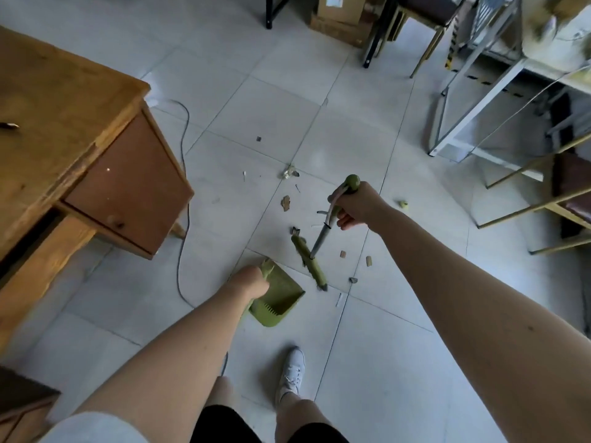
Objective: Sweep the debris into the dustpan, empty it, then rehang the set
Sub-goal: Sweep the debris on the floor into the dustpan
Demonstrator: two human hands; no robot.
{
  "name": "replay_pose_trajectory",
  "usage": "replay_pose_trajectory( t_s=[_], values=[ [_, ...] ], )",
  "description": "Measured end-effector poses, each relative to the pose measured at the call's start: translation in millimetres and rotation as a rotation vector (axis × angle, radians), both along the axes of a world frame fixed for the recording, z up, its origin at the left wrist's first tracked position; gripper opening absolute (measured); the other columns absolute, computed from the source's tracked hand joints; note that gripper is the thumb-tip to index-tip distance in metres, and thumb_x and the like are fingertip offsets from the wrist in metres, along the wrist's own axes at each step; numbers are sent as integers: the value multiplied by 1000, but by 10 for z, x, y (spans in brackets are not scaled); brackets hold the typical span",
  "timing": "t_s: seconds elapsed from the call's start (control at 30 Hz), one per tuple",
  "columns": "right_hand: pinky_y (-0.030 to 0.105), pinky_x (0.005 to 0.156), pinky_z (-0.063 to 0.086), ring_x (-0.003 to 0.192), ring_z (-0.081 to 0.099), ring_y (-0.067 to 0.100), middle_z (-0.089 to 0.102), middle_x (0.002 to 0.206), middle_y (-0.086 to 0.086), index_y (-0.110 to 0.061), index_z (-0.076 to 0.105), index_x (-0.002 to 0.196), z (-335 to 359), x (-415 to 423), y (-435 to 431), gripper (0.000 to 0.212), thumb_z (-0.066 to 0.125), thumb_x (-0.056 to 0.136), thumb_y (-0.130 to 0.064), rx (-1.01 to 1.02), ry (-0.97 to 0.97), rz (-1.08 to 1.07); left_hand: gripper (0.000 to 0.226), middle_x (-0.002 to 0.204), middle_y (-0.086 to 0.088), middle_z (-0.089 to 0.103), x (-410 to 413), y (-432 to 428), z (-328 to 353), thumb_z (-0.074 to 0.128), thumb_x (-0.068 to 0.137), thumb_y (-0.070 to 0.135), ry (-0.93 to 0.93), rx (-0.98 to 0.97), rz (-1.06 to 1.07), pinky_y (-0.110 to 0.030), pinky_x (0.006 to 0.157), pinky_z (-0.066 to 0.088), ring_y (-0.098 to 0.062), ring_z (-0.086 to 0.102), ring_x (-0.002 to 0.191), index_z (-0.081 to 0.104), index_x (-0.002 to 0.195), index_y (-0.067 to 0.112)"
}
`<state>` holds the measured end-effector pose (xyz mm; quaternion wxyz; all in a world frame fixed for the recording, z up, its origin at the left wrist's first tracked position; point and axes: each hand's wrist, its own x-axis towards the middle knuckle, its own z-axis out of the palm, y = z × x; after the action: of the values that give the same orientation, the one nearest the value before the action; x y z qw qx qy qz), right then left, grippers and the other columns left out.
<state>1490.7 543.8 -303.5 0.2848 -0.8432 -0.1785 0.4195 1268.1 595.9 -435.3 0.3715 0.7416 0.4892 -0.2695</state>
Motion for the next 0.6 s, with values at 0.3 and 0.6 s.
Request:
replay_pose_trajectory(
  t_s=[0.3, 0.6],
  values=[
    [41, 76, 60, 65, 64, 27, 66, 71, 10, -7, 66, 84, -165, 139, -262, 12, 60, 94, -9, 57, 138, 5, 41, 119, -16, 58, -15, -455, -63, 60, 89, 18, -20, 49, 18, -36, 85, 50, -31, 58, 107, 45, 123, 2],
    [32, 58, 61, 61, 70, 27, 66, 83, 24, -1, 64, 94, -146, 16, -480, 4, 63, 90, -1, 153, 233, -23, 61, 134, -21, 52, -93, -664, -163, 53, 95, 28, 9, -49, 163, -35, 93, 47, -32, 54, 119, 30, 141, -7]
  ],
)
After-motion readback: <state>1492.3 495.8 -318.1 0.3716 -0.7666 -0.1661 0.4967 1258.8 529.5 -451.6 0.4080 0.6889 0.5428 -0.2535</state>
